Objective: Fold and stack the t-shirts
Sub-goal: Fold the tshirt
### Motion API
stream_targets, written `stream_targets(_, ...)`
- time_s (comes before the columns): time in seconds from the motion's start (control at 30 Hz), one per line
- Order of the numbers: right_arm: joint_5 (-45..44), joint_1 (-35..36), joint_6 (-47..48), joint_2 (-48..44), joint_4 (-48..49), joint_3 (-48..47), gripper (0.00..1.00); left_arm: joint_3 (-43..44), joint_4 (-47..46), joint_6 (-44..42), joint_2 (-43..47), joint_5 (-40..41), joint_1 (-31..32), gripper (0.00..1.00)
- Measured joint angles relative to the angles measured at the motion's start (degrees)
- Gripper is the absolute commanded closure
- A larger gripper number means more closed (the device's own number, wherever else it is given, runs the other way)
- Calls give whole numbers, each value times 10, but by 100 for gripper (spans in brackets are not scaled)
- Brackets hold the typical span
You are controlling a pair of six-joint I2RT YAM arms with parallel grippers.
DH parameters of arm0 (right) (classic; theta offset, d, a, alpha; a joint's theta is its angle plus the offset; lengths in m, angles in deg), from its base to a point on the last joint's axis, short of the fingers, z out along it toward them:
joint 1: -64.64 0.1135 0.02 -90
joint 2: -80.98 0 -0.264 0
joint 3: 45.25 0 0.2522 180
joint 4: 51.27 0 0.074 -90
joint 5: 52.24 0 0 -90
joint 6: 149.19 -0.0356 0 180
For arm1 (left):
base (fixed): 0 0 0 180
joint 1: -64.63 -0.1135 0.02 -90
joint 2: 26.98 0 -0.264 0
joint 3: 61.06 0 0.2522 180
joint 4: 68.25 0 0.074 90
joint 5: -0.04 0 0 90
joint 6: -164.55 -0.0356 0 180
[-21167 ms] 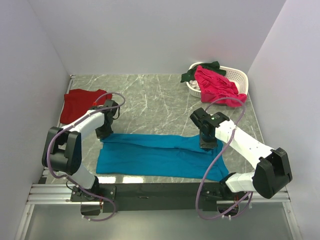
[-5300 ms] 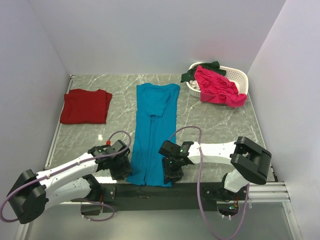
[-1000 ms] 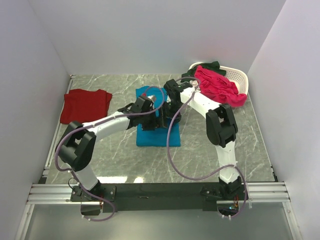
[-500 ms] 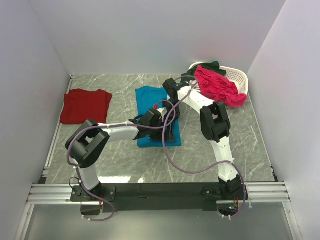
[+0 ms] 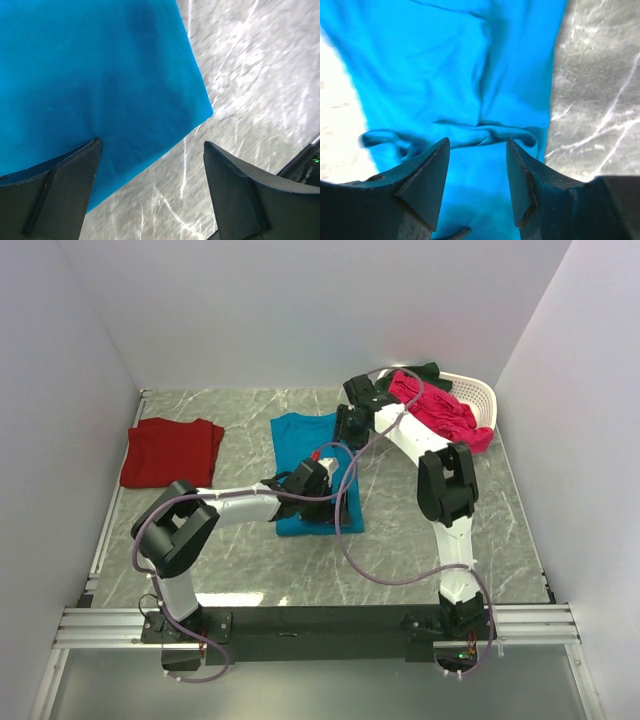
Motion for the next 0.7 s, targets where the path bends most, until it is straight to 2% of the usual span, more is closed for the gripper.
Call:
stream_targets(0.2,0,0,8,-87,9,43,41,79,107,-13,6,30,3,7)
stream_targets(0.3,2,0,8,-146,10,105,41,118,136,-14,30,51,0,4)
stream_targets(0.4,9,0,5,-196,13,181,40,123,152,-6,78,58,-16,3)
stream_targets(0.53,23,4,-5,-246,13,284,40,68,143,10,145,64,-73,4)
stream_targets(0.7,38,20,-22,-276,16,384,40,-40,150,23,158,80,-127,4)
